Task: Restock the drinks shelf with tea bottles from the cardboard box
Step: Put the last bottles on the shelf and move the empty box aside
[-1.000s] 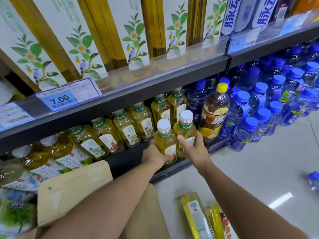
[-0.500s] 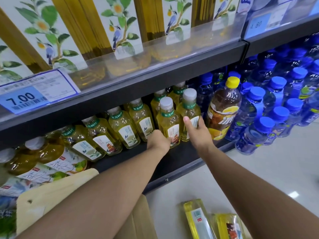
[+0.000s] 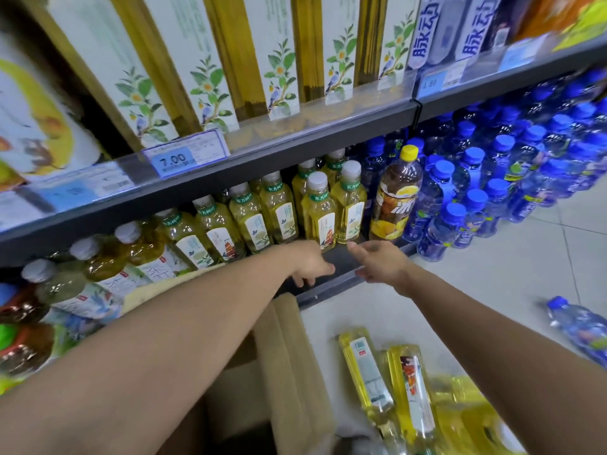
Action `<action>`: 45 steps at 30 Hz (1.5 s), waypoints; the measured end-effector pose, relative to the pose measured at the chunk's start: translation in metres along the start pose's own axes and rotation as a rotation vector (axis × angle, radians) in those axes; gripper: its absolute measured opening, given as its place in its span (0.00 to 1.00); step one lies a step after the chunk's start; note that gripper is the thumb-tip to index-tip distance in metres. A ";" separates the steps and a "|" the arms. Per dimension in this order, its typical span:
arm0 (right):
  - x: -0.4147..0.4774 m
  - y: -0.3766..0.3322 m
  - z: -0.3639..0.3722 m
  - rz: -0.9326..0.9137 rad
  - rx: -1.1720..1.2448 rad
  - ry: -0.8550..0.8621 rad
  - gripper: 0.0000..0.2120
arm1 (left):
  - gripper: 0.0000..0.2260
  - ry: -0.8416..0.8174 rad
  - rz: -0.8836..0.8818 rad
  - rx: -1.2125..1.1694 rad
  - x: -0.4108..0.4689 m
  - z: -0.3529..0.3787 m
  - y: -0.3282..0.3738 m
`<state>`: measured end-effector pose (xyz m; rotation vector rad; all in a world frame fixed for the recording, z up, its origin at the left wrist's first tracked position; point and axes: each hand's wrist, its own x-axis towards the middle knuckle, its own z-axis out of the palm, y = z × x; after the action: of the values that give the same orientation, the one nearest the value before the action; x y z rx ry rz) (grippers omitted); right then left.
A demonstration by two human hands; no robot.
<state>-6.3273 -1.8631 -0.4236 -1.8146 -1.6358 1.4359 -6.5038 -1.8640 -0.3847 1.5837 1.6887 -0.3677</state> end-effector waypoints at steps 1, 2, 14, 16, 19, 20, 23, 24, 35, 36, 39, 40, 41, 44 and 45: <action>-0.014 -0.006 -0.002 -0.012 -0.012 -0.006 0.22 | 0.19 0.105 0.039 0.019 -0.012 0.000 -0.004; -0.028 -0.013 -0.003 -0.031 -0.024 -0.009 0.19 | 0.18 0.218 0.066 0.034 -0.025 -0.001 -0.009; -0.178 -0.152 0.027 -0.329 -0.623 -0.161 0.14 | 0.10 0.549 -0.036 0.161 -0.184 0.023 -0.090; -0.192 -0.153 0.060 -0.320 -0.684 -0.186 0.16 | 0.09 0.560 -0.093 0.164 -0.199 0.041 -0.107; -0.202 -0.130 0.121 -0.272 -0.947 -0.205 0.17 | 0.14 0.523 -0.227 0.167 -0.212 0.076 -0.141; -0.200 -0.115 0.139 -0.228 -0.978 -0.191 0.16 | 0.16 0.497 -0.283 0.166 -0.214 0.091 -0.156; -0.189 -0.064 0.181 -0.019 -0.820 -0.078 0.24 | 0.21 0.557 -0.458 0.057 -0.212 0.134 -0.194; -0.188 -0.050 0.190 0.047 -0.714 -0.018 0.25 | 0.24 0.602 -0.467 0.051 -0.205 0.147 -0.203; -0.201 -0.061 0.162 0.043 -0.598 0.131 0.15 | 0.14 0.590 -0.482 -0.329 -0.230 0.139 -0.198; -0.208 -0.070 0.148 0.044 -0.592 0.146 0.15 | 0.14 0.598 -0.463 -0.326 -0.238 0.128 -0.187; -0.236 -0.092 0.102 0.027 -0.589 0.201 0.16 | 0.13 0.637 -0.386 -0.302 -0.264 0.099 -0.152; -0.247 -0.097 0.087 0.023 -0.589 0.222 0.16 | 0.11 0.644 -0.355 -0.292 -0.273 0.092 -0.139; -0.258 -0.099 0.072 0.015 -0.581 0.247 0.16 | 0.09 0.650 -0.324 -0.277 -0.283 0.086 -0.124; -0.292 -0.100 0.031 0.024 -0.522 0.321 0.15 | 0.07 0.680 -0.254 -0.242 -0.309 0.075 -0.079; -0.302 -0.098 0.019 0.030 -0.496 0.351 0.15 | 0.08 0.691 -0.230 -0.234 -0.316 0.072 -0.066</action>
<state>-6.3526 -2.1053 -0.2186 -2.1982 -1.8826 0.6913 -6.5653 -2.1503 -0.2318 1.4257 2.3400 0.3035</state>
